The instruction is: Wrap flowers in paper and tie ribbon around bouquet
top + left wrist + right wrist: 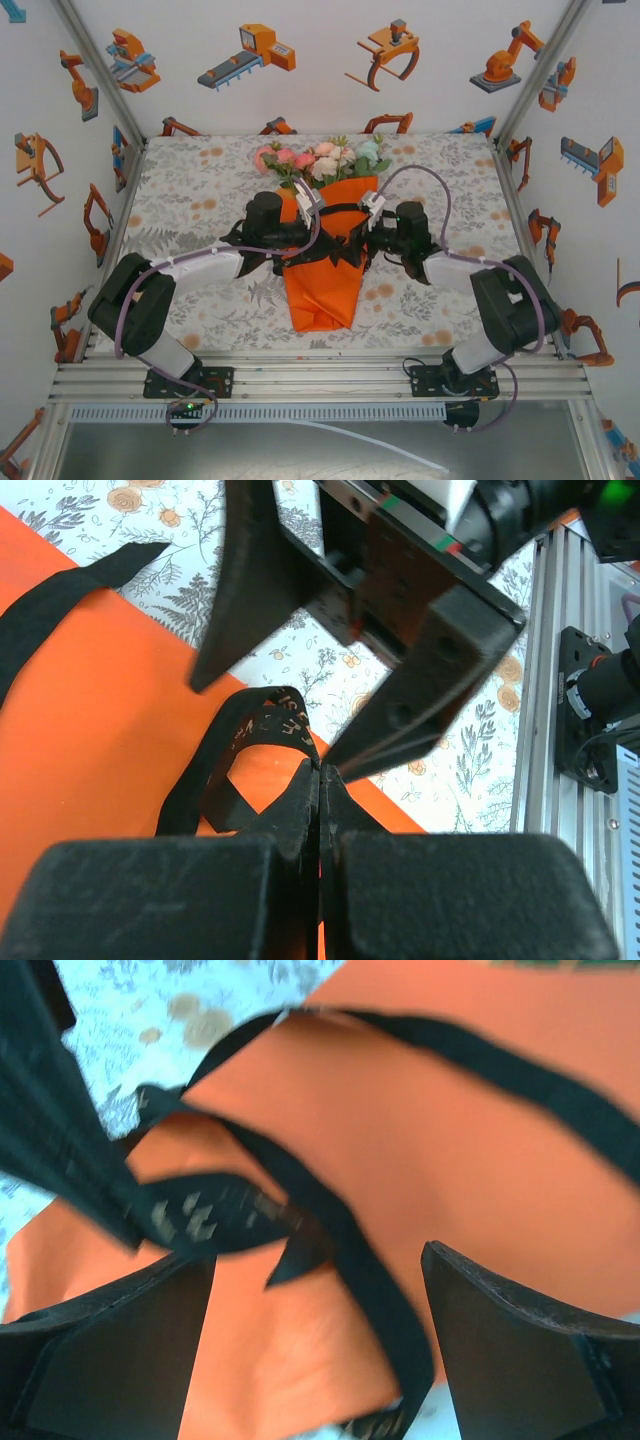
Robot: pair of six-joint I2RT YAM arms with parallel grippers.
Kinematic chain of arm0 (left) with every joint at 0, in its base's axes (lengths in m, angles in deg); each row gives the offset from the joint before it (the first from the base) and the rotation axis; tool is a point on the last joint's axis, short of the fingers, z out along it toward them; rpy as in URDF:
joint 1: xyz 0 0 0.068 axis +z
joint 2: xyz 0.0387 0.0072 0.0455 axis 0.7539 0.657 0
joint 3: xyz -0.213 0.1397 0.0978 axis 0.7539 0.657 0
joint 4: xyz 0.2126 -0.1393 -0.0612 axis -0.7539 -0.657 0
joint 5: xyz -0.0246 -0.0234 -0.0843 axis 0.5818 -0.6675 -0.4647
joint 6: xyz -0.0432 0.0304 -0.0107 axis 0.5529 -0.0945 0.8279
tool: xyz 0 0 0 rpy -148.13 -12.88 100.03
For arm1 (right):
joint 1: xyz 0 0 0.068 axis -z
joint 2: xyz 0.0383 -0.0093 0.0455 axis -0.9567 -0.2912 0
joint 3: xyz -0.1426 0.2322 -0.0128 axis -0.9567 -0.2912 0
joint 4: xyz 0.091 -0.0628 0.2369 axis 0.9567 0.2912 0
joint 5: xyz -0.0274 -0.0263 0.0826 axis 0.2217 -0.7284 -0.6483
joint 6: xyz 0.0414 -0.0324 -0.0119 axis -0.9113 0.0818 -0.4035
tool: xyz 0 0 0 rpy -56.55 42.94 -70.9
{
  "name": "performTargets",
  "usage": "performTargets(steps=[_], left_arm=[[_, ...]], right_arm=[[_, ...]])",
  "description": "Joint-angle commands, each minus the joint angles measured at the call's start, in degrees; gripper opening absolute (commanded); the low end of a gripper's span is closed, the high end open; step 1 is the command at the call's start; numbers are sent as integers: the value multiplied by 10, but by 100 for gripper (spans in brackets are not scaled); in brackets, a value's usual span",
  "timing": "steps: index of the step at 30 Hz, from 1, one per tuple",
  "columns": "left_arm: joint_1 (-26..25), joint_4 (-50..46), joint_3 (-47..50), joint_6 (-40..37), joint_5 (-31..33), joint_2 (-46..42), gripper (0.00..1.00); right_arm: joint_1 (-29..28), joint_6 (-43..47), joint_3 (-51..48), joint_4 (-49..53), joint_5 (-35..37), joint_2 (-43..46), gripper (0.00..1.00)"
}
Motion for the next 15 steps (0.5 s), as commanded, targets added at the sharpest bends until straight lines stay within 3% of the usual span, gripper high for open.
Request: performTargets(steps=[1,3,6,7,12,15], left_arm=[[2,1,-15,6,-13,-11,3],[2,-4,-14,4,0,-16,4],[5,-15,-13,5,46,-29,12],[6,-22,-14,8,67,-33,17],[23,-48,-24,39,183,-58,54],[33,-76,-25,40,263,-78,60]], right_arm=[[-2,14,40,-144,-41,-49,70],[-3,-26,52,-190,-75,-73,56],[-4,-59,35,-244,-79,-77,11],[-3,-63,29,-246,-79,-69,0],[1,-46,-12,-232,-53,-11,0],[6,-31,-25,-199,-14,36,0]])
